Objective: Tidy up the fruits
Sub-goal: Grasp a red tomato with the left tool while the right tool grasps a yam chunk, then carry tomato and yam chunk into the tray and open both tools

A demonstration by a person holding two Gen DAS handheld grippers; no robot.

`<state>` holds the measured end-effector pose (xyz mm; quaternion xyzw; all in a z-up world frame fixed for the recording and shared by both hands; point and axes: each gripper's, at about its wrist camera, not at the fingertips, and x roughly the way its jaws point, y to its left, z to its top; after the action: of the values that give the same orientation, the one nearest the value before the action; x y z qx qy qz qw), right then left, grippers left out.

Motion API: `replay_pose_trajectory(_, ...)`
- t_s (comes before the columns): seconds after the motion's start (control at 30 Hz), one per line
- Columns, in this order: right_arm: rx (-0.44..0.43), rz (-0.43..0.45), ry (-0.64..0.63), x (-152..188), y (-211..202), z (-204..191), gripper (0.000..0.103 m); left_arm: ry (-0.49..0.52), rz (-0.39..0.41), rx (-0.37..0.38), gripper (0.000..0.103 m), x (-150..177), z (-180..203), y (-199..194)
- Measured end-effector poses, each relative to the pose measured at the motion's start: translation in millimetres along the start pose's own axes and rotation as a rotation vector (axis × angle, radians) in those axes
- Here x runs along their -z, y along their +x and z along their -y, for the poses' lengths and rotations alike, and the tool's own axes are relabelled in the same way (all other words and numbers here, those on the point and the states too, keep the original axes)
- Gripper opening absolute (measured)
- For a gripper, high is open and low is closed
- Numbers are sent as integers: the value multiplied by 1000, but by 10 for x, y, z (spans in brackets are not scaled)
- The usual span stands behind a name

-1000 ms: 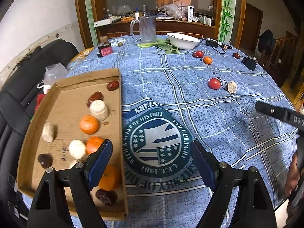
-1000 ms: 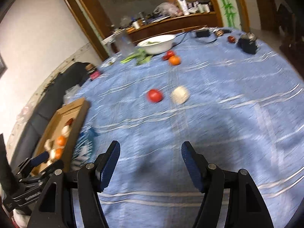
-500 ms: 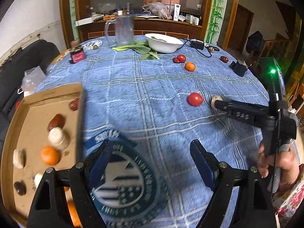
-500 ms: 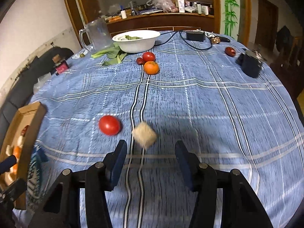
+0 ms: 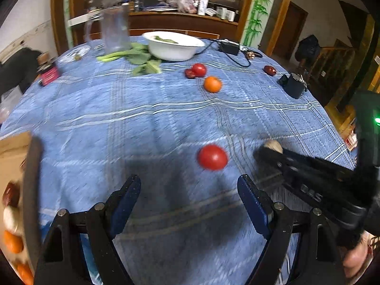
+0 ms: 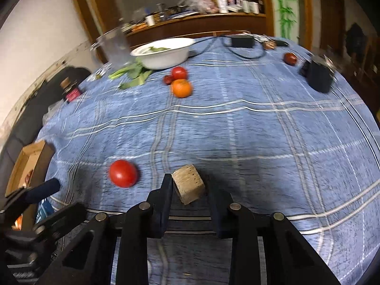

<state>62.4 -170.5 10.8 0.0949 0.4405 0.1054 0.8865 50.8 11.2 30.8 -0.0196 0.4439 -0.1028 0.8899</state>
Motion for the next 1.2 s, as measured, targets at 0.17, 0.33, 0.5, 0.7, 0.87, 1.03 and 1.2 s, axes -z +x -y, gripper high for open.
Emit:
replay_pose_trajectory(0.17, -43, -10, 103, -40, -8, 235, 30, 37, -8, 43, 78, -95, 127, 275)
replay_pose_trajectory(0.33, -14, -6, 73, -37, -4, 150, 30, 45, -7, 93, 76, -97, 153, 414)
replay_pose_trajectory(0.5, -2, 4, 64, -35, -2, 145, 30, 48, 9, 75, 37, -86, 110, 385)
replay_pose_trajectory(0.7, 22, 39, 61, -45, -49, 156, 30, 3, 35, 117, 31, -54, 16, 330)
replay_pose_trajectory(0.87, 35, 50, 55, -46, -55, 148, 30, -64, 28, 174, 31, -66, -105, 361)
replay_pose_trajectory(1.03, 47, 55, 62, -39, -42, 159, 30, -79, 37, 176, 31, -58, -126, 341)
replay_pose_trajectory(1.2, 62, 75, 52, -17, -95, 92, 30, -169, 17, 226, 31, 4, -289, 146)
